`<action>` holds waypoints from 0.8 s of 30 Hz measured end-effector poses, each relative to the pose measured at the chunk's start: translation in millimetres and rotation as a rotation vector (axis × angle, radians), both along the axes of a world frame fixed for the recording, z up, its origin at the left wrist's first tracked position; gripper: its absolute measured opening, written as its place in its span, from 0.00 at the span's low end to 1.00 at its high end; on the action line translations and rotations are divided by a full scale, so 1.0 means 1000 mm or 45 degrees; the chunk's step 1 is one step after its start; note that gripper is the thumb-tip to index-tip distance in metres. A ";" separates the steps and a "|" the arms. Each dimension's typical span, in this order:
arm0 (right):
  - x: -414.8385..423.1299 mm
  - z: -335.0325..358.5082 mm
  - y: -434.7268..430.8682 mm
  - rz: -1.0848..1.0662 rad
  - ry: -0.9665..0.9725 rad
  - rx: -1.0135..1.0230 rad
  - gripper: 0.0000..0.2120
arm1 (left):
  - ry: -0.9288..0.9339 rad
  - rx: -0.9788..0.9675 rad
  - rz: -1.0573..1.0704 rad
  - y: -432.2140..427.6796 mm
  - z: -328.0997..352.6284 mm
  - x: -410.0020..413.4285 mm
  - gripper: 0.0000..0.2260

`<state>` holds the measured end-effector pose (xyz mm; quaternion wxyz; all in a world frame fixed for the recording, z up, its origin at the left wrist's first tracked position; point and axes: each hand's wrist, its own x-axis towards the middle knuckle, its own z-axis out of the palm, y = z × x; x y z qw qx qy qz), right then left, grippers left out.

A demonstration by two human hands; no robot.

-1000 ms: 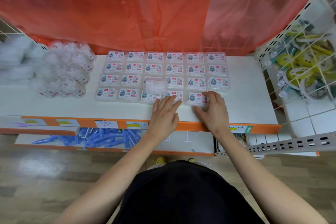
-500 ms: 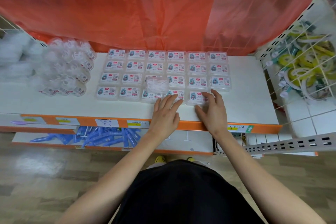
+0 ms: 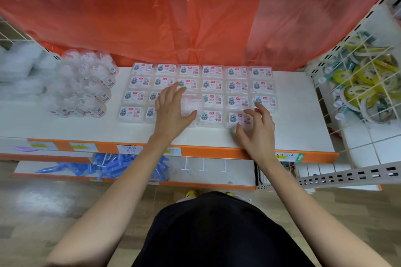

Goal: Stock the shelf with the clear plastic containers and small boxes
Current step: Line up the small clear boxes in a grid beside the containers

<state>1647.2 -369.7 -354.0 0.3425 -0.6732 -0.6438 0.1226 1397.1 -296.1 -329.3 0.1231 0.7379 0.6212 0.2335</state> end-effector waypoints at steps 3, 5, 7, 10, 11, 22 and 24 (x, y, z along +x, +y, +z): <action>-0.007 0.004 0.004 0.034 0.041 0.033 0.18 | 0.093 -0.247 -0.009 0.014 -0.001 -0.013 0.39; -0.010 0.006 0.007 0.071 0.053 0.036 0.17 | 0.133 -0.256 -0.057 0.014 -0.005 -0.014 0.34; -0.012 0.007 0.009 0.113 0.050 0.026 0.16 | 0.124 -0.239 -0.072 0.011 -0.008 -0.013 0.31; -0.013 0.008 0.012 0.149 0.094 -0.002 0.15 | 0.041 -0.263 -0.065 0.010 -0.009 -0.011 0.30; -0.013 0.009 0.014 0.165 0.115 -0.002 0.14 | 0.020 -0.270 -0.060 0.010 -0.008 -0.010 0.30; -0.025 0.046 0.035 -0.046 0.996 -0.361 0.15 | -0.278 -0.192 -0.111 -0.013 0.022 0.024 0.31; -0.022 0.050 0.041 -0.028 0.989 -0.457 0.17 | -0.295 -0.197 -0.135 -0.017 0.026 0.032 0.31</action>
